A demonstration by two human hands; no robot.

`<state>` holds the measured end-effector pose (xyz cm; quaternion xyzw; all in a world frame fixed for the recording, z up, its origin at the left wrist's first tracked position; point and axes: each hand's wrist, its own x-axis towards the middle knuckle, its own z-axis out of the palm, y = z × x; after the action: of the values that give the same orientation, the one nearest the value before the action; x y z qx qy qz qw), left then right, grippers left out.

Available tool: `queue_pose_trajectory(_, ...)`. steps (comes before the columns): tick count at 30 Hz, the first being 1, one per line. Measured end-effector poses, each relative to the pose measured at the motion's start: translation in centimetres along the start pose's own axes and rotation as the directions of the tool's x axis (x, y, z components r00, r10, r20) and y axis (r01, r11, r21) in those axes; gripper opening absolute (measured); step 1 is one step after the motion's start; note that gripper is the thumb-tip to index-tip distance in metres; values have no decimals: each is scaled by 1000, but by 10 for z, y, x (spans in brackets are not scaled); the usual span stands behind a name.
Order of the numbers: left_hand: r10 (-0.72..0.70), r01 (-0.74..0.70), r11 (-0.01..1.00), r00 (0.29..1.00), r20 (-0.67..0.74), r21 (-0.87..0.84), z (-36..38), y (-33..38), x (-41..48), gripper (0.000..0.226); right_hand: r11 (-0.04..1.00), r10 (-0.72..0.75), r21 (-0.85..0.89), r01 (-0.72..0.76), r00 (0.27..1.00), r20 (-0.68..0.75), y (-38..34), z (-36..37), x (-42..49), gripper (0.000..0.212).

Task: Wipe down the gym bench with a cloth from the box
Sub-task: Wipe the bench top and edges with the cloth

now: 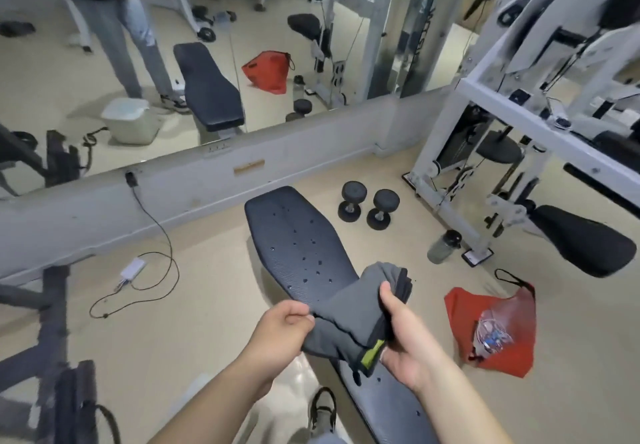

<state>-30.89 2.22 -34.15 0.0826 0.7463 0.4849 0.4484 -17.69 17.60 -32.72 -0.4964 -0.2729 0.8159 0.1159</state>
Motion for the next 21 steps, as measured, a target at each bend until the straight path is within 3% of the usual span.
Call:
queue_pose_trajectory(3, 38, -39, 997, 999, 14, 67, 13, 20, 46, 15, 1000, -20, 11, 21, 999, -51, -22, -1, 40, 46)
queue_pose_trajectory(8, 70, -77, 988, 996, 54, 136, 13, 47, 104, 10, 998, -49, -35, 48, 999, -14, -55, 16, 104, 40)
queue_pose_trajectory(13, 56, -64, 982, 997, 50, 176, -5, 74, 152, 10, 997, 3, 76, -2, 1000, -18, -82, 47, 152, 35)
queue_pose_trajectory(21, 123, -155, 928, 986, 113, 339, -64, 115, 281, 5, 997, -50, 51, 61, 982, -180, -108, 107, 246, 39)
